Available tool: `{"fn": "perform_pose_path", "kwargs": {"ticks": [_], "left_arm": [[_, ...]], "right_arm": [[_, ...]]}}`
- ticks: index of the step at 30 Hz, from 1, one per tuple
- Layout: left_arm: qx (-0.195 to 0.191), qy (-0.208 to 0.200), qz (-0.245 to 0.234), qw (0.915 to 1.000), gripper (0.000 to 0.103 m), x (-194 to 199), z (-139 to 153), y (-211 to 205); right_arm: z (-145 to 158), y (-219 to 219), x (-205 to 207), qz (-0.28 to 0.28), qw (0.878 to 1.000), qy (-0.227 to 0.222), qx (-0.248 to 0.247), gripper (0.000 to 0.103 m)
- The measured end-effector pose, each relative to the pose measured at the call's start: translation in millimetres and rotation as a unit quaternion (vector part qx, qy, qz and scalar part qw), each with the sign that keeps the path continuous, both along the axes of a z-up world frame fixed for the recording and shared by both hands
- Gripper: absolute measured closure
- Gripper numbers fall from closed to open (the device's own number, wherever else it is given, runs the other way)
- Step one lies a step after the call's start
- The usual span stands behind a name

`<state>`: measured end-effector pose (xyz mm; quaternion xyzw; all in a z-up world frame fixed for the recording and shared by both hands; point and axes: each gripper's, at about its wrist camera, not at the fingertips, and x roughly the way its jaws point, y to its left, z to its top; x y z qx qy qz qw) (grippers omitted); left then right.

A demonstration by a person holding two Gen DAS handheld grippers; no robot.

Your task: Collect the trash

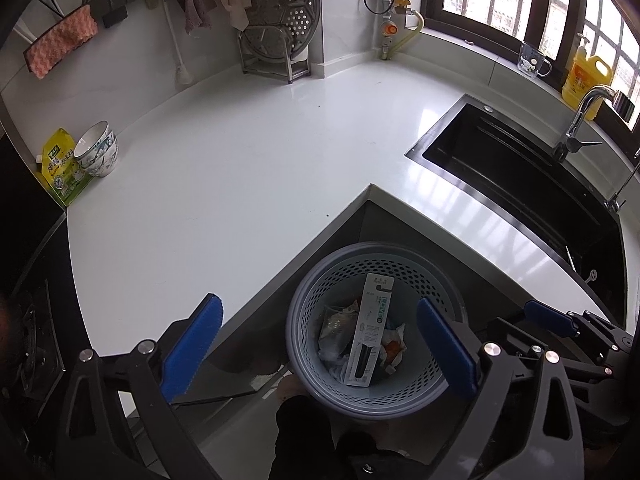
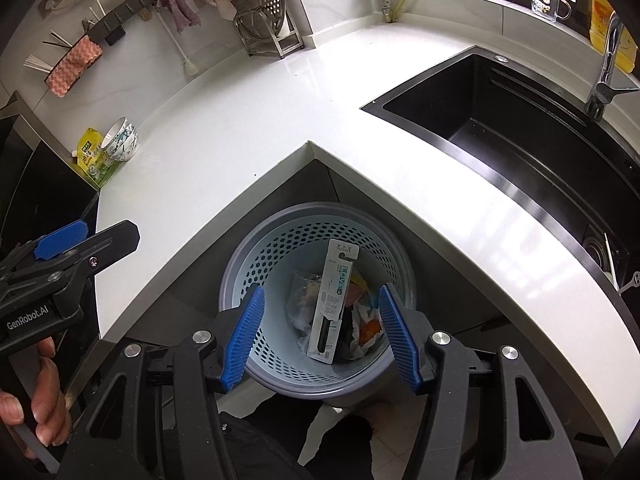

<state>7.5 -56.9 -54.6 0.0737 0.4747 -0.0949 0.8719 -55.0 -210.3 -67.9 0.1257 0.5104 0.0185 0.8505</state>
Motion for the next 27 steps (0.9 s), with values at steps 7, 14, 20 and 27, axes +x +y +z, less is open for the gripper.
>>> {"fn": "perform_pose_path", "kwargs": {"ticks": [7, 14, 20, 27], "left_arm": [[0.008, 0.0, 0.008, 0.9999, 0.007, 1, 0, -1], [0.008, 0.008, 0.012, 0.9999, 0.007, 2, -3, 0], [0.01, 0.013, 0.016, 0.9997, 0.007, 3, -5, 1], [0.01, 0.012, 0.017, 0.9997, 0.006, 0, -5, 1]], "right_arm": [[6, 0, 1, -0.007, 1.0, -0.005, -0.005, 0.044], [10, 1, 1, -0.01, 1.0, -0.007, -0.009, 0.043], [14, 2, 1, -0.014, 1.0, -0.008, -0.014, 0.043], [20, 4, 1, -0.014, 1.0, -0.01, -0.015, 0.043]]}}
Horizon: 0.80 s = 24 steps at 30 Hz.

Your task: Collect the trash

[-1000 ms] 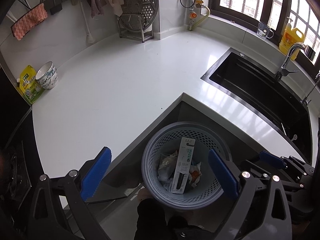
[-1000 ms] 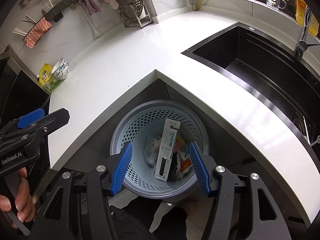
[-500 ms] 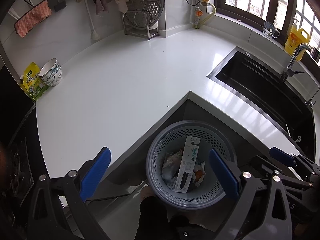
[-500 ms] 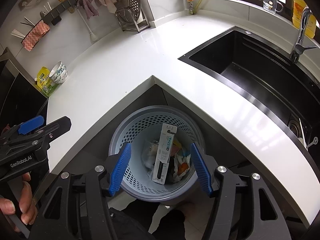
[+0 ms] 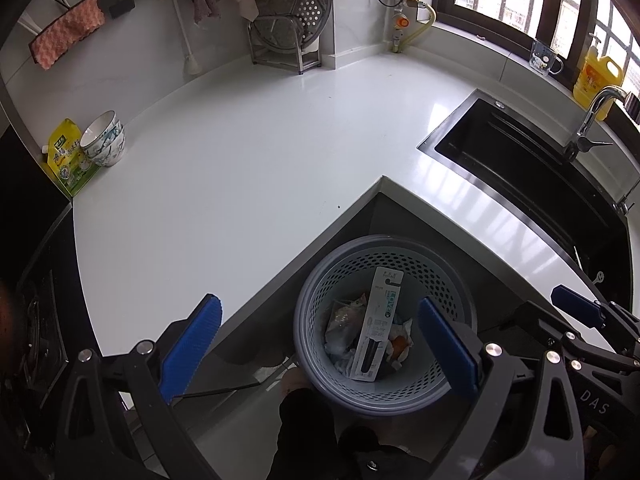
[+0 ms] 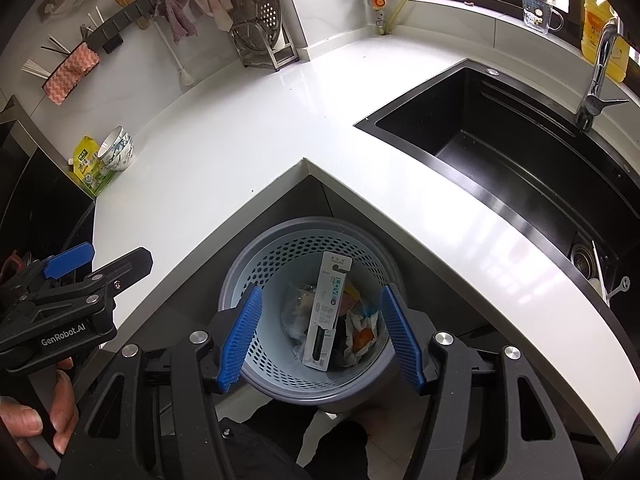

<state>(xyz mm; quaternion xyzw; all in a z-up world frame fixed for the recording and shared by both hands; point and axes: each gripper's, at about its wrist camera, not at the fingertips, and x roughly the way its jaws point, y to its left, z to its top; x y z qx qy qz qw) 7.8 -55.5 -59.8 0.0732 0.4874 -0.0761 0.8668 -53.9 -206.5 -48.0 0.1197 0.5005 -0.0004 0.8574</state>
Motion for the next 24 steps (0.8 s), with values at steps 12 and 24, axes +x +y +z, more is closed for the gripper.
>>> {"fn": "perform_pose_path", "kwargs": {"ticks": [12, 24], "left_arm": [[0.0, 0.002, 0.002, 1.0, 0.006, -2, 0, 2], [0.005, -0.004, 0.008, 0.9999, 0.006, -4, 2, 4]], "right_arm": [[11, 2, 0, -0.002, 1.0, -0.01, -0.003, 0.043], [8, 10, 2, 0.004, 1.0, -0.004, -0.005, 0.042]]}}
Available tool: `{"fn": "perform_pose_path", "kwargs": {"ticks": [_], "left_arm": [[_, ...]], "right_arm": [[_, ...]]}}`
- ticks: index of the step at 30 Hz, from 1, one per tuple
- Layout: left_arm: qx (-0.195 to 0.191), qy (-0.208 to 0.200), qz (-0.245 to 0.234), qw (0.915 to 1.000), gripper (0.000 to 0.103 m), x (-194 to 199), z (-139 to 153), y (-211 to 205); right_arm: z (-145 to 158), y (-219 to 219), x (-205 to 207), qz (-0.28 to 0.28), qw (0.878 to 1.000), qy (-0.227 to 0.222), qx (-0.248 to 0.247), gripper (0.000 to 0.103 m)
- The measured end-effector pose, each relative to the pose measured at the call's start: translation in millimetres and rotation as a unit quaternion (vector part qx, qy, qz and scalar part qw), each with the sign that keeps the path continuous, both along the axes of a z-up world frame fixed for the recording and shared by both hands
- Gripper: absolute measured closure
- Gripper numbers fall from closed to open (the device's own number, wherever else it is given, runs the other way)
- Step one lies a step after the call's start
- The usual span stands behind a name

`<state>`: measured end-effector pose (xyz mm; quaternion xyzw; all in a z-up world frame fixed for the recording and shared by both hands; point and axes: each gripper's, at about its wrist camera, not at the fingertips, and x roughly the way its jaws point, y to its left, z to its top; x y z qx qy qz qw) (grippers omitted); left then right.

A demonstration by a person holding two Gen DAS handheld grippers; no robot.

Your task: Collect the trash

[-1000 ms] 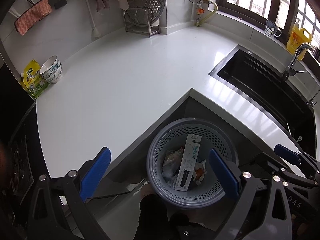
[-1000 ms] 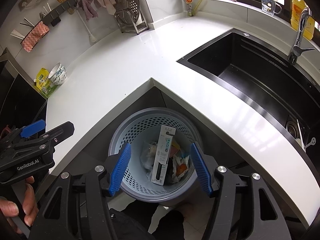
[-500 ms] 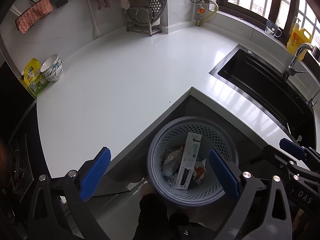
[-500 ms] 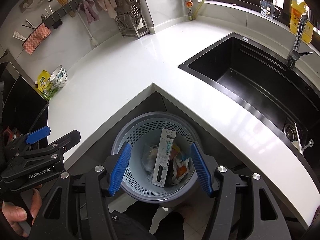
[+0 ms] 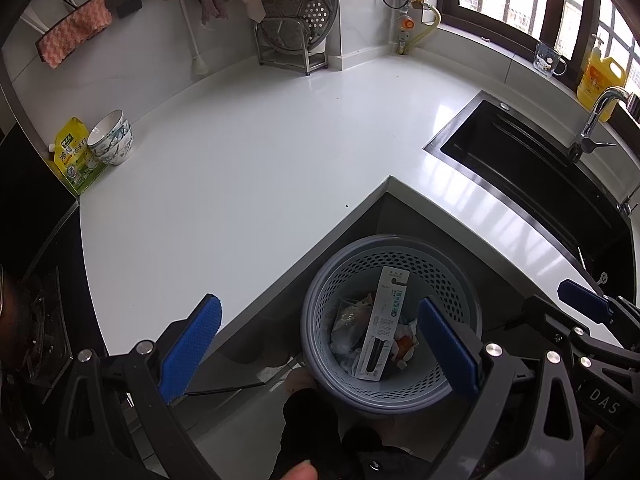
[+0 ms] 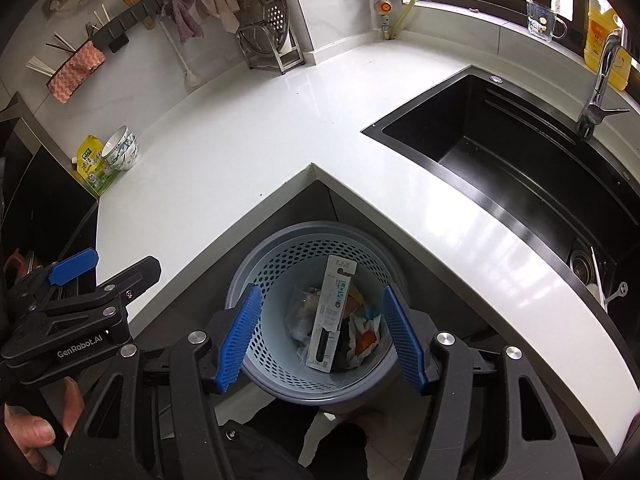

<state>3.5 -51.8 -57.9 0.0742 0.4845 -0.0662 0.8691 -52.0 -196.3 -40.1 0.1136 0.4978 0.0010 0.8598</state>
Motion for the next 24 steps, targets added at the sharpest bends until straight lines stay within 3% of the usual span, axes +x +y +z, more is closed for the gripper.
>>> {"fn": "perform_pose_path", "kwargs": {"ticks": [24], "left_arm": [[0.002, 0.004, 0.009, 0.9999, 0.006, 2.3, -2.6, 0.6]], "right_arm": [[-2.1, 3.0, 0.9, 0.002, 1.0, 0.001, 0.0, 0.042]]}}
